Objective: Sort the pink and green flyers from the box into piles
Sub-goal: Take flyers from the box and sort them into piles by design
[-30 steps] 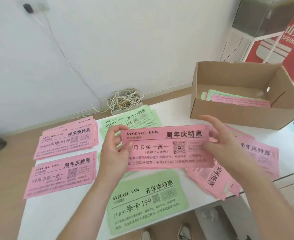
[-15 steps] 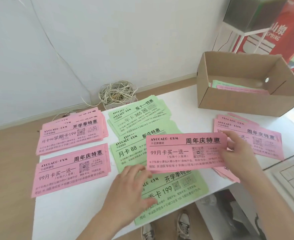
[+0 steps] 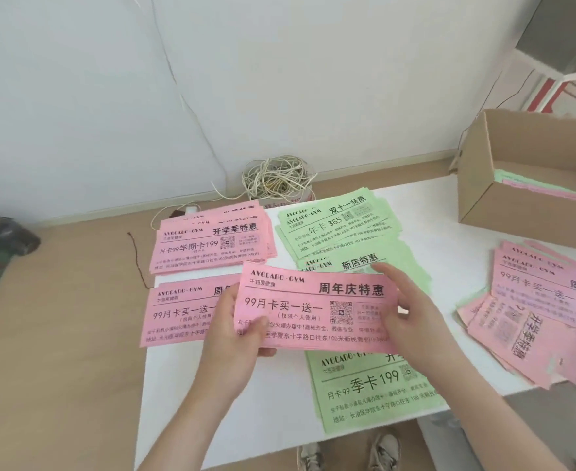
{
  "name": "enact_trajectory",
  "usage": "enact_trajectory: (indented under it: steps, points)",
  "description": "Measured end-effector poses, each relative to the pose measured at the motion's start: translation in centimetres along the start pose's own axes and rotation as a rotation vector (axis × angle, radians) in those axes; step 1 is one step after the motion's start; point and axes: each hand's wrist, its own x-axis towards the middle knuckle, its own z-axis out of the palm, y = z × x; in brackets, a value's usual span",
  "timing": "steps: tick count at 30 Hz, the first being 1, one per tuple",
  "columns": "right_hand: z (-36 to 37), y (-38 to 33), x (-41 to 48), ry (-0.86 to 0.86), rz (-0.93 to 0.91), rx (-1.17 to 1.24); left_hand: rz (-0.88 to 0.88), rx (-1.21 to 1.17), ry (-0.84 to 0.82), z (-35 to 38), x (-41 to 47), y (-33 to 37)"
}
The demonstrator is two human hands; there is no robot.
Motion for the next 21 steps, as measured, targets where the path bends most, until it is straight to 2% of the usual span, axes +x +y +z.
enact_trajectory:
  steps: [2,5,9,15,18,20,21]
  points:
    - [1.8,-1.1,0.5,-0.101,-0.028,-0.037,0.003,0.043,0.156,-2.3,0.2,-1.0]
    - [4.7,-2.5,1.2,-0.214,-0.083,-0.057,-0.033,0.094,0.299,-6.4,0.6,-2.6]
    - [9.4,-3.9,2.2,-0.246,-0.189,-0.204,-0.076,0.144,0.433,-9.9,2.4,-4.1]
    - [13.3,-2.8,2.8,-0.23,-0.384,-0.65,-0.021,0.581,0.438,-11.4,4.2,-5.6]
    - [13.6,-2.3,2.1,-0.264,-0.429,-0.837,0.173,1.003,0.484,-11.3,4.2,-6.4]
    - [13.8,-1.8,1.8,-0.254,-0.473,-0.906,0.326,1.081,0.319,-10.5,4.0,-7.0]
    - [13.8,-1.8,1.7,-0.241,-0.489,-0.925,0.346,1.129,0.233,-9.8,3.8,-7.2]
